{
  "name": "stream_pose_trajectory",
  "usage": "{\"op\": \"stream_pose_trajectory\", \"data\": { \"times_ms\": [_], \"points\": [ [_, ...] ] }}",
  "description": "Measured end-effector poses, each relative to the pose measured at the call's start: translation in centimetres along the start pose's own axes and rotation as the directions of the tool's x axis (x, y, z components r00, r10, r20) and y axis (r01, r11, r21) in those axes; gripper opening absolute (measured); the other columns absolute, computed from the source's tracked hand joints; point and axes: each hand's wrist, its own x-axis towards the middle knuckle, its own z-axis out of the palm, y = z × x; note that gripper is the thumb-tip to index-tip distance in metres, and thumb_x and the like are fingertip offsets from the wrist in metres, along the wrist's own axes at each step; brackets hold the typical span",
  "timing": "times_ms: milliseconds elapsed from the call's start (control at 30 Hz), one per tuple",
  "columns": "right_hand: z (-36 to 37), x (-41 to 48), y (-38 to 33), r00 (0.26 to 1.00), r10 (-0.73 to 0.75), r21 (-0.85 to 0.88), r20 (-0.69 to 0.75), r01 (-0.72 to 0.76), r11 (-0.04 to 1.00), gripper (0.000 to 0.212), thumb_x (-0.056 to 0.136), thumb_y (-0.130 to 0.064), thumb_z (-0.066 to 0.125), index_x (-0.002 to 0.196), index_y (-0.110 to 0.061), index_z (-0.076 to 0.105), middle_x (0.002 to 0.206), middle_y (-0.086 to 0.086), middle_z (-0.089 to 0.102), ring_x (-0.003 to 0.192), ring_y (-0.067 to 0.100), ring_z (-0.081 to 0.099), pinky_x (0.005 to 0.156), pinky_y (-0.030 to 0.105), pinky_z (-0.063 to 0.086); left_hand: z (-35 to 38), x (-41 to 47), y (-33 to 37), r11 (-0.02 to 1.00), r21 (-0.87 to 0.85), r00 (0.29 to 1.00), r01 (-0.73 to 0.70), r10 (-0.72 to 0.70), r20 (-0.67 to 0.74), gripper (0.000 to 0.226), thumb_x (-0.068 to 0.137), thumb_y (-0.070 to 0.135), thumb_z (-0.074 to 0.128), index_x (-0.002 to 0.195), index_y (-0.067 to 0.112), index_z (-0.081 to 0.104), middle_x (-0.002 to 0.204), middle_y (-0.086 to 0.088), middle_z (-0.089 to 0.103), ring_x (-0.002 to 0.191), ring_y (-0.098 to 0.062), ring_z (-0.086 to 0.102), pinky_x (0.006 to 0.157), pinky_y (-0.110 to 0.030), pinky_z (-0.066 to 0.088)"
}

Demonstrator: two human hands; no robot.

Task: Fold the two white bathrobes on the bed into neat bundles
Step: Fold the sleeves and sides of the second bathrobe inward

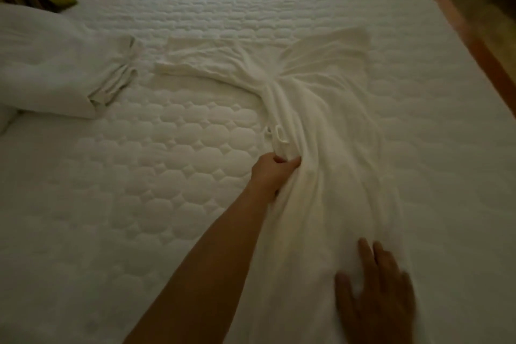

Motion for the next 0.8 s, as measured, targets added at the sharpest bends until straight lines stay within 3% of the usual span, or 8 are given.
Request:
{"op": "stream_pose_trajectory", "data": {
  "times_ms": [67, 167, 233, 333, 467, 600, 700, 800],
  "points": [
    [0.4, 0.0, -0.1, 1.0, -0.003, -0.021, -0.015, 0.002, 1.0, 0.066, 0.083, -0.047, 0.049, 0.137, -0.012, 0.061, 0.14, 0.019, 0.06, 0.125, 0.035, 0.059, 0.106, 0.058, 0.038, 0.0, 0.1, 0.6, 0.997, -0.076, 0.997, -0.002, 0.008, 0.079, 0.046, 0.081, 0.057, 0.074, 0.103, 0.018, 0.074, 0.101, -0.002, 0.074, 0.095, -0.022, 0.069, 0.082, -0.038, 0.06],
    [0.7, -0.1, -0.1, 0.999, -0.016, -0.046, -0.035, 0.014, 0.999, 0.065, 0.083, -0.046, 0.049, 0.136, -0.011, 0.063, 0.14, 0.018, 0.06, 0.124, 0.035, 0.06, 0.107, 0.057, 0.037, -0.2, -0.5, 1.3, 0.981, -0.196, 0.994, -0.009, 0.03, 0.106, 0.06, 0.081, 0.068, 0.067, 0.098, 0.011, 0.075, 0.09, -0.002, 0.074, 0.08, -0.019, 0.067, 0.063, -0.03, 0.053],
    [1.1, -0.2, 0.1, 0.998, -0.018, -0.064, -0.062, 0.014, 0.998, 0.064, 0.083, -0.045, 0.05, 0.134, -0.01, 0.064, 0.139, 0.018, 0.061, 0.124, 0.035, 0.06, 0.107, 0.057, 0.037, 0.3, -1.0, 1.1, 0.985, -0.158, 0.994, -0.071, 0.083, 0.071, 0.069, 0.075, 0.074, 0.067, 0.1, 0.01, 0.074, 0.091, 0.001, 0.075, 0.081, -0.018, 0.069, 0.07, -0.03, 0.054],
    [1.5, -0.3, 0.3, 0.995, -0.028, -0.08, -0.096, 0.021, 0.997, 0.063, 0.082, -0.045, 0.051, 0.133, -0.01, 0.065, 0.137, 0.018, 0.062, 0.123, 0.034, 0.059, 0.107, 0.057, 0.038, 1.2, -2.0, 2.0, 0.972, 0.048, 0.971, -0.229, 0.232, -0.063, 0.05, 0.079, 0.054, 0.074, 0.11, 0.015, 0.072, 0.105, -0.002, 0.075, 0.097, -0.023, 0.07, 0.089, -0.04, 0.057],
    [1.2, 0.0, -0.1, 0.995, -0.036, -0.053, -0.098, 0.031, 0.998, 0.062, 0.084, -0.045, 0.05, 0.132, -0.01, 0.066, 0.137, 0.018, 0.062, 0.123, 0.033, 0.057, 0.108, 0.057, 0.037, -1.5, -2.7, 3.5, 0.827, -0.56, 0.997, -0.049, 0.079, 0.028, 0.03, 0.089, 0.032, 0.074, 0.111, 0.012, 0.072, 0.104, -0.007, 0.076, 0.097, -0.028, 0.073, 0.087, -0.044, 0.061],
    [1.0, 0.0, -0.3, 0.994, -0.061, -0.071, -0.087, 0.055, 0.996, 0.06, 0.083, -0.047, 0.048, 0.13, -0.015, 0.067, 0.137, 0.018, 0.062, 0.123, 0.033, 0.056, 0.107, 0.058, 0.037, -4.6, -0.9, -2.2, 0.998, -0.021, 0.99, -0.054, 0.051, -0.135, 0.039, 0.087, 0.035, 0.073, 0.119, 0.015, 0.066, 0.114, -0.006, 0.071, 0.101, -0.026, 0.067, 0.092, -0.041, 0.056],
    [1.5, 0.0, -0.2, 0.994, -0.052, -0.074, -0.092, 0.045, 0.996, 0.059, 0.082, -0.047, 0.048, 0.13, -0.018, 0.067, 0.138, 0.016, 0.062, 0.124, 0.033, 0.057, 0.107, 0.058, 0.037, -4.5, 0.4, -3.5, 0.998, -0.063, 0.988, -0.022, 0.012, -0.156, 0.041, 0.084, 0.028, 0.072, 0.122, 0.016, 0.061, 0.117, -0.005, 0.069, 0.103, -0.026, 0.065, 0.091, -0.038, 0.054],
    [1.6, -0.2, -0.2, 0.994, -0.076, -0.095, -0.076, 0.068, 0.993, 0.06, 0.084, -0.046, 0.049, 0.135, -0.016, 0.064, 0.142, 0.015, 0.059, 0.126, 0.034, 0.058, 0.11, 0.057, 0.035, -3.2, 1.0, -2.3, 0.995, -0.064, 0.973, -0.075, 0.059, -0.224, 0.048, 0.086, 0.044, 0.069, 0.125, 0.015, 0.065, 0.117, -0.005, 0.07, 0.107, -0.027, 0.065, 0.096, -0.04, 0.053]
  ]
}}
